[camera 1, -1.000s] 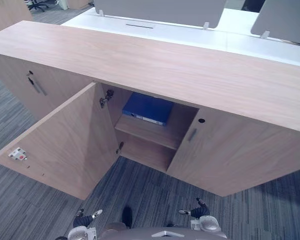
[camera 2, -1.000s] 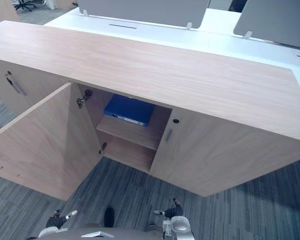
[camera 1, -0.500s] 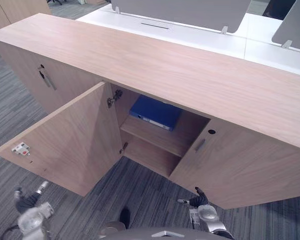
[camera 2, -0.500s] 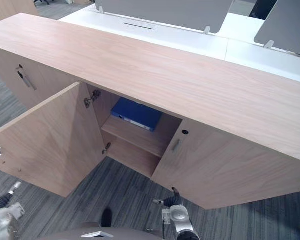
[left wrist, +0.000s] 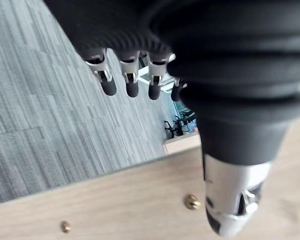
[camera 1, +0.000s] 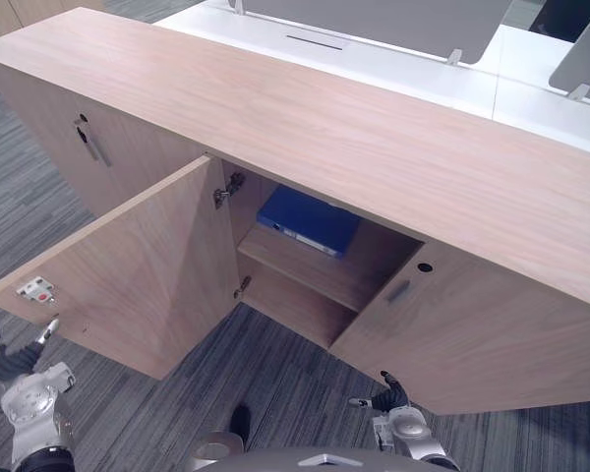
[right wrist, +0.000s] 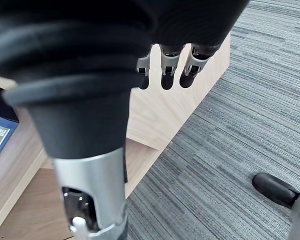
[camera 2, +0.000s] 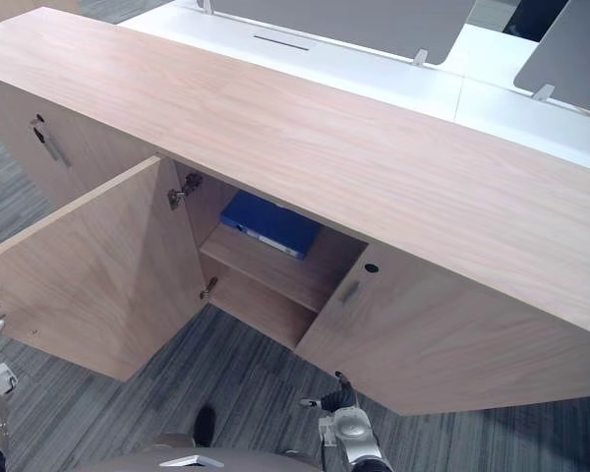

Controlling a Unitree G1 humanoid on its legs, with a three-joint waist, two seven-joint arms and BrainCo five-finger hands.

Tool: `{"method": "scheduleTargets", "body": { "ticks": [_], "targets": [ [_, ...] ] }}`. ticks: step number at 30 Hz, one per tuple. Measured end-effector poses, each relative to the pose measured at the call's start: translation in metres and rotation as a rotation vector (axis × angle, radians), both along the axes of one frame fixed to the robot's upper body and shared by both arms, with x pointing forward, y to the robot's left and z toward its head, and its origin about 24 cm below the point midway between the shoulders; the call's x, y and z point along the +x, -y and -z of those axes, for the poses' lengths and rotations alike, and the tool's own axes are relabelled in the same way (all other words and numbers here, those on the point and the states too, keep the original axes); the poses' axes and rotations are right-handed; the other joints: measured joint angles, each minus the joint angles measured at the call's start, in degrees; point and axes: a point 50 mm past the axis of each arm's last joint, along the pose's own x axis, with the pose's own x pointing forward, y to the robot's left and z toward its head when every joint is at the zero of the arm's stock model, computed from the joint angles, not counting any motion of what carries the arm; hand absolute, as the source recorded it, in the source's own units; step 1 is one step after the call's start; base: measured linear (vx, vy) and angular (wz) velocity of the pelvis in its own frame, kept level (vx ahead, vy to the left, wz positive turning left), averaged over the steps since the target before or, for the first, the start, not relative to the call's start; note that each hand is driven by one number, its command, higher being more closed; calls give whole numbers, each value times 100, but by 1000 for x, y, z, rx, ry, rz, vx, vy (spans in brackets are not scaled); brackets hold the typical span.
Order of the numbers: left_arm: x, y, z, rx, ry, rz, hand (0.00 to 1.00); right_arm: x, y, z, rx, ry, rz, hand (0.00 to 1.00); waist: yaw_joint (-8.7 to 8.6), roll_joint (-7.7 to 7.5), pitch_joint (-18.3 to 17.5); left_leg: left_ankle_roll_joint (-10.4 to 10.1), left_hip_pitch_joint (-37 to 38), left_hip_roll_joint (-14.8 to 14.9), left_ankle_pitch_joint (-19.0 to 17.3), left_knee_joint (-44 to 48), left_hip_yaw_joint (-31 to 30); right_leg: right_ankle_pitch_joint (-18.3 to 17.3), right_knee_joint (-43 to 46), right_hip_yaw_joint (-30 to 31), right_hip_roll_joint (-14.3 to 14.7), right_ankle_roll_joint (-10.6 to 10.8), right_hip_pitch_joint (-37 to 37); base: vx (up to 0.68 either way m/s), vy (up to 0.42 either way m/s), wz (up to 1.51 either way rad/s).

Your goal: Walk over to the cabinet, pick up the folder, carry it to the office cabinet, place the folder inside the office cabinet, then close the office cabinet door

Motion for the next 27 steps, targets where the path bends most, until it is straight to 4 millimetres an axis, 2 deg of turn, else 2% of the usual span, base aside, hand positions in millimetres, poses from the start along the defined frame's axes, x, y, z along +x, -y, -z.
{"method": "scheduleTargets", "body": {
  "ticks": [5,13,19,27],
  "targets": [
    [21,11,-10,33,32,97,0,1,-3,0,-10,-1,-38,0,-10,-1,1,-1,-2,3,-1,0,-45,-9,2,1,16,-14,10,-4,-24,3],
    [22,32,4,11,-11,176,0,1,-3,0,-15,-3,-51,0,41,-13,4,-4,-2,8,3,-1,-94,-9,29,-7,10,-14,19,-36,-19,4],
    [9,62,11,-30,22,230,0,-1,-4,1,-15,-11,-53,0,140,-14,5,-15,-2,-14,21,0,-105,-8,50,-5,-20,-14,21,-35,-6,3],
    [-21,109,49,-175,-98,385,0,0,-13,2,-21,-20,-115,0,169,7,10,23,2,-14,127,0,-130,-13,142,-19,-37,-5,4,-42,-9,3]
  ]
}}
